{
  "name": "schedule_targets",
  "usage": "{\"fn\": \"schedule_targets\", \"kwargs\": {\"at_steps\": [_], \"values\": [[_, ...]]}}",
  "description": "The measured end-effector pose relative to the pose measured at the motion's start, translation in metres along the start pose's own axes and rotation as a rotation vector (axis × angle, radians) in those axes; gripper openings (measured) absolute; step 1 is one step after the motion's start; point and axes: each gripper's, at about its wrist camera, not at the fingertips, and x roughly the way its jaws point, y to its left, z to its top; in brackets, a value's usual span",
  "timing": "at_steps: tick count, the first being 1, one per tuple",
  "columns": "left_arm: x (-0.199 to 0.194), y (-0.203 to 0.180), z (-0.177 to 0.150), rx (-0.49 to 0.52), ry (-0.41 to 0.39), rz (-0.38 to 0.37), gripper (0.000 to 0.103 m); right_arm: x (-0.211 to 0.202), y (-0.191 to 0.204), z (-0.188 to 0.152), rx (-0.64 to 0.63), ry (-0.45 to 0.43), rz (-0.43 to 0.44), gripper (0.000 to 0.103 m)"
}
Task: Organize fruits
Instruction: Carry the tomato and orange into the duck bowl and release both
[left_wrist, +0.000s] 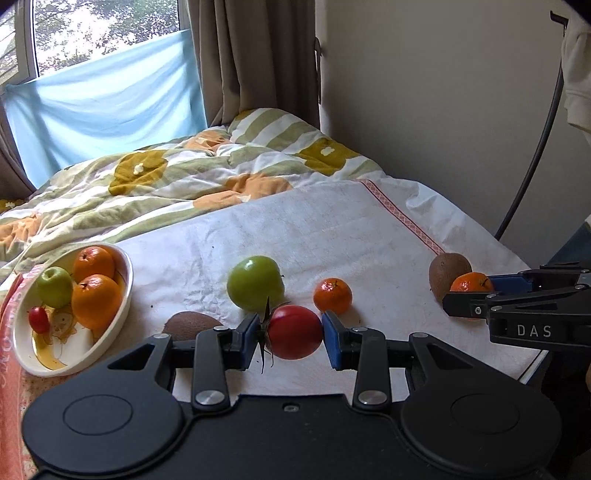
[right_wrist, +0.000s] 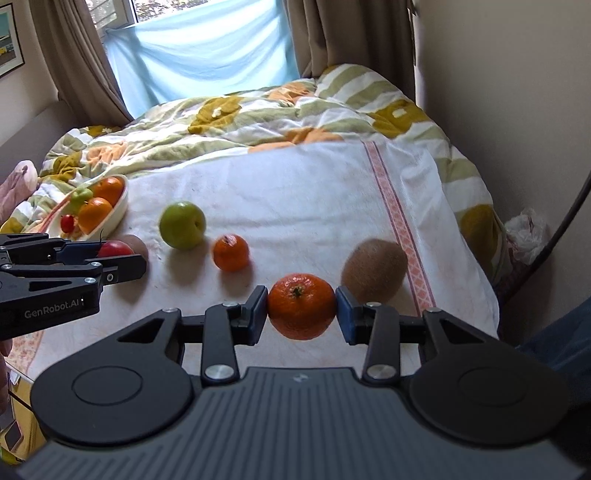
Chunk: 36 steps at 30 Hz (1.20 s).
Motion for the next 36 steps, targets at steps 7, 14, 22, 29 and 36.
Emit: {"fn": "schedule_targets", "kwargs": {"at_steps": [7,14,22,29,36], "values": [[-0.039,0.03,0.012,-0.066,-0.046,0.055,0.041,-0.016,0.04,0.03,-0.056,-0.035,0.071,0.055],[-0.066,0.08,0.015,-0.121,-0.062,0.122,0.041,-0.018,0.099,0.054,-0.115,-0.055,0.166,0.055],[-0.076,0.149,0.012,-0.167,-0.051,0.182,0.041,0.004,0.172,0.075,-0.148,-0.031,0.242,0.055],[-0.056,0.209,0.003,-0.18,-0.01,0.189,0.041,0.041,0.228,0.087,-0.157,-0.005,0.259,0.055],[-0.02,0.253,-0.001,-0.174,0.037,0.15,0.041,0.08,0.267,0.082,-0.156,0.049,0.254,0.055]]}}
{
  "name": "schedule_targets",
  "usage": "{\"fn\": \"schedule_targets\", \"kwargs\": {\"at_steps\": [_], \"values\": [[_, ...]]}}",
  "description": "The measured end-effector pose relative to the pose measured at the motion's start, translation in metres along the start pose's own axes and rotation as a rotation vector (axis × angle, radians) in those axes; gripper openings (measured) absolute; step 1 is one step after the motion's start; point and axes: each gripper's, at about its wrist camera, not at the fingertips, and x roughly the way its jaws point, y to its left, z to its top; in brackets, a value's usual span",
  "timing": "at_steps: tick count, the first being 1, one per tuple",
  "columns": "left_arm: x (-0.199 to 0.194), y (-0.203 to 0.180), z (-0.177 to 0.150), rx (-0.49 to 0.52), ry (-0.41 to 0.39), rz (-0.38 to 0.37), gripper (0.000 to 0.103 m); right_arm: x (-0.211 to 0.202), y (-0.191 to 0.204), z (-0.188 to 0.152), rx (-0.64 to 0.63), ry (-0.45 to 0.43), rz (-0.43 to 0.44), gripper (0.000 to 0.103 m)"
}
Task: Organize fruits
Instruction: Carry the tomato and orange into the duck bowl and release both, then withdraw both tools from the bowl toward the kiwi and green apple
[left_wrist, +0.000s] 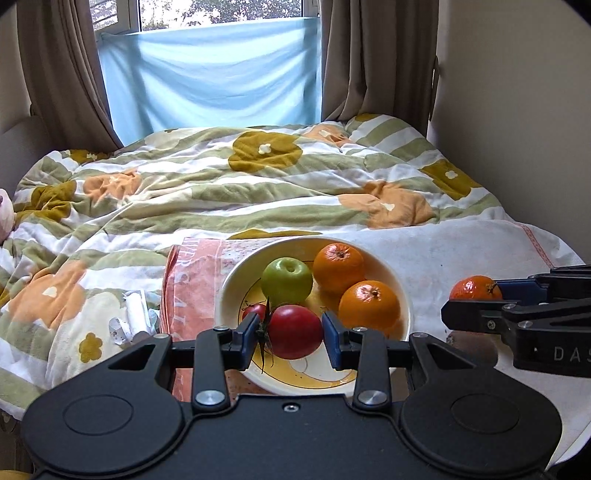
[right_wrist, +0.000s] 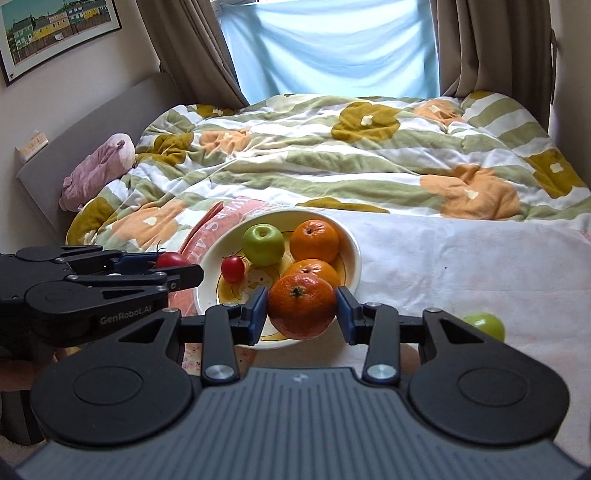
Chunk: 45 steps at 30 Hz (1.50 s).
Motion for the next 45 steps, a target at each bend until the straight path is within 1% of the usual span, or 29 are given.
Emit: {"fn": "schedule_targets", "kwargs": {"at_steps": [9,16,17,18,19,20,21,22,28,31,34,37,40,45], "values": [[0.058,0.024,-0.005,0.045,0.092,-0.055,0.041,0.047,0.017,-0.005,0.005,0.063,-0.039,0.055],[0.076,0.028,-0.01,0.053,0.136,-0.084,0.041,0.06,0.017,-0.013,0.007,0.101,-0.075,0.055],[0.077,0.027,-0.01,0.054,0.135,-0.088,0.048,0.06,0.017,-0.012,0.008,0.102,-0.079,0.055],[0.076,0.027,-0.01,0.057,0.133,-0.092,0.066,0.061,0.016,-0.012,0.006,0.103,-0.08,0.055],[0.075,0.027,-0.01,0.059,0.126,-0.099,0.072,0.061,0.017,-0.011,0.002,0.105,-0.083,0.055],[0.072,0.027,-0.009,0.057,0.115,-0.113,0.084,0.061,0.018,-0.011,-0.002,0.106,-0.084,0.055],[0.069,0.027,-0.008,0.054,0.104,-0.102,0.091,0.062,0.018,-0.01,-0.006,0.108,-0.086,0.055],[0.065,0.028,-0.008,0.054,0.094,-0.093,0.092,0.061,0.018,-0.01,-0.01,0.109,-0.087,0.055],[0.042,0.038,-0.002,0.029,0.069,-0.082,0.093,0.059,0.021,-0.007,-0.02,0.114,-0.092,0.055],[0.028,0.045,0.001,0.011,0.049,-0.073,0.094,0.062,0.022,-0.007,-0.007,0.138,-0.095,0.055],[0.015,0.049,0.005,-0.003,0.025,-0.062,0.094,0.067,0.025,-0.006,0.016,0.15,-0.07,0.055],[0.004,0.051,0.008,-0.016,-0.004,-0.044,0.094,0.074,0.033,-0.005,-0.005,0.157,-0.059,0.055],[0.001,0.055,0.01,-0.032,-0.02,-0.029,0.094,0.083,0.042,-0.004,-0.017,0.166,-0.062,0.055],[0.003,0.057,0.01,-0.034,-0.019,-0.014,0.094,0.097,0.05,-0.005,-0.008,0.17,-0.079,0.055]]}}
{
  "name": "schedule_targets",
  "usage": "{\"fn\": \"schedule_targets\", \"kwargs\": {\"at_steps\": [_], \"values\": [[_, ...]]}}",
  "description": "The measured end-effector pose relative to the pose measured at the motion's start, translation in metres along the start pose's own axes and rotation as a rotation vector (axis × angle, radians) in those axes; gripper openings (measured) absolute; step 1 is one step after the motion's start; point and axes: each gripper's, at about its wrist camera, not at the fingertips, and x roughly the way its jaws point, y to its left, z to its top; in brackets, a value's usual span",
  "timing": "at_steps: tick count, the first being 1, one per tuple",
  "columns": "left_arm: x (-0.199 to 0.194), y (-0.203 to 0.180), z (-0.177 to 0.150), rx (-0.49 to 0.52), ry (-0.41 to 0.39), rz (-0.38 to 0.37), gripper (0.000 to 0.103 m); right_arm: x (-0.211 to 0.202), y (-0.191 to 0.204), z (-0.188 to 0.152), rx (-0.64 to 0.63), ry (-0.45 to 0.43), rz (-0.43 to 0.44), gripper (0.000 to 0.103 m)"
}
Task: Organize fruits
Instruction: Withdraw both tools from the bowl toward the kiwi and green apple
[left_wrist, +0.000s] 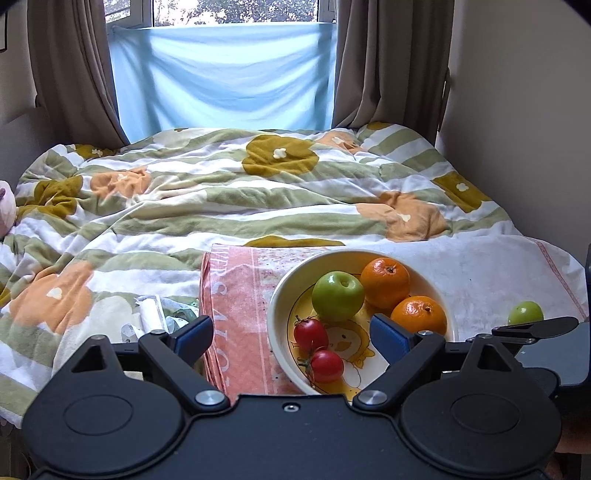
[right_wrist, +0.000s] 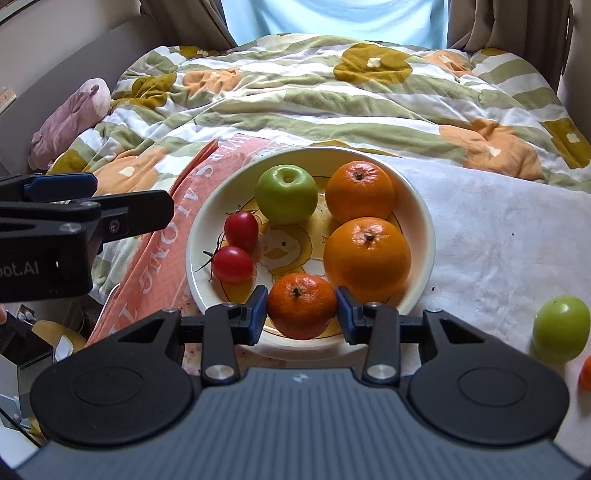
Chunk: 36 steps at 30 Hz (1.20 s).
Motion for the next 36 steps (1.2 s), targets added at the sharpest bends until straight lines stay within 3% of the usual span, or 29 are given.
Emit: {"fn": "schedule_targets", "kwargs": {"at_steps": [4,8,9,24,31,36], "values": [[-0.001,0.003,-0.001,-0.004,-0.001,0.012,0.094,0.002,0.009,0.0,-0.016,-0.017,-0.045,0.063],[-0.004,0.006,-0.004,-0.006,0.0,0.027,0.094,0.0,0.01,-0.003,-0.012,-0.021,-0.055,0.101],[-0.005,0.007,-0.004,-0.009,0.002,0.029,0.094,0.0,0.009,-0.004,-0.004,-0.018,-0.055,0.103],[-0.046,-0.009,0.011,0.01,-0.06,0.035,0.094,-0.069,-0.008,-0.005,0.019,-0.108,-0.064,0.103],[-0.071,-0.033,0.02,0.041,-0.104,0.012,0.098,-0.116,-0.039,-0.009,0.095,-0.148,-0.107,0.103],[-0.084,-0.056,0.022,0.047,-0.127,0.011,0.103,-0.147,-0.063,-0.016,0.081,-0.19,-0.165,0.103]]}}
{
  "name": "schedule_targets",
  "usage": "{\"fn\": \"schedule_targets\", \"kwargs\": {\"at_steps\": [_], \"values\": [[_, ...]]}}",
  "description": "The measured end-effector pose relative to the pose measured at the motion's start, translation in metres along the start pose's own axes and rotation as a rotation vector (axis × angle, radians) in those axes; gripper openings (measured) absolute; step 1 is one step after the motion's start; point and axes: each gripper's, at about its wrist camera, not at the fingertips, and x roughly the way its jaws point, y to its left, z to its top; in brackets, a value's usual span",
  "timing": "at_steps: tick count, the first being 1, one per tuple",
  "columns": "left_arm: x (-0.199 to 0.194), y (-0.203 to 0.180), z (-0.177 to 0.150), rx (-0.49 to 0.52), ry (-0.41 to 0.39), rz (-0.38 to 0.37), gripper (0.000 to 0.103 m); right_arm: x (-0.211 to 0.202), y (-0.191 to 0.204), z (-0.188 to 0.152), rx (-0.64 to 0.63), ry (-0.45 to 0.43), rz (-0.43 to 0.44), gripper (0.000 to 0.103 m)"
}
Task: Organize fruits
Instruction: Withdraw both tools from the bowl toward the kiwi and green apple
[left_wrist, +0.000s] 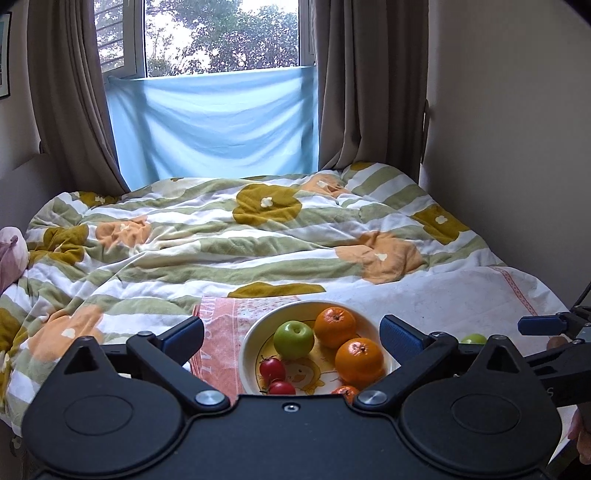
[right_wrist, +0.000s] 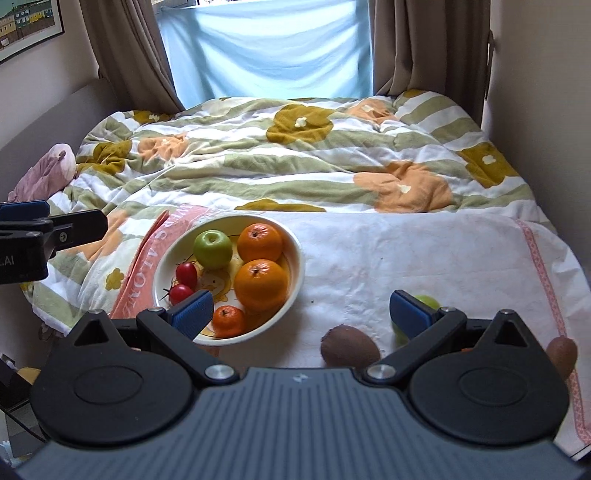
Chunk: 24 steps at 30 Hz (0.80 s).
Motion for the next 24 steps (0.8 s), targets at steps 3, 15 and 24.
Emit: {"fn": "schedule_targets", "kwargs": {"at_steps": [3,15,24], "values": [[-0.005,-0.018,-0.001,-0.004,-0.007,0.019,0.103,-0.011,-0.021,0.001,-0.022,-0.032,0.006,0.103],[0.011,-0.103,-0.012,-0.065,0.069,0.064,0.103,-0.013,-0.109,0.002,-0.118,-0.044,0.119,0.103],[0.055,-0.16,-0.046,-0.107,0.17,0.043,0.103,0.018,-0.162,-0.002,-0.146,-0.039,0.203,0.103]]}}
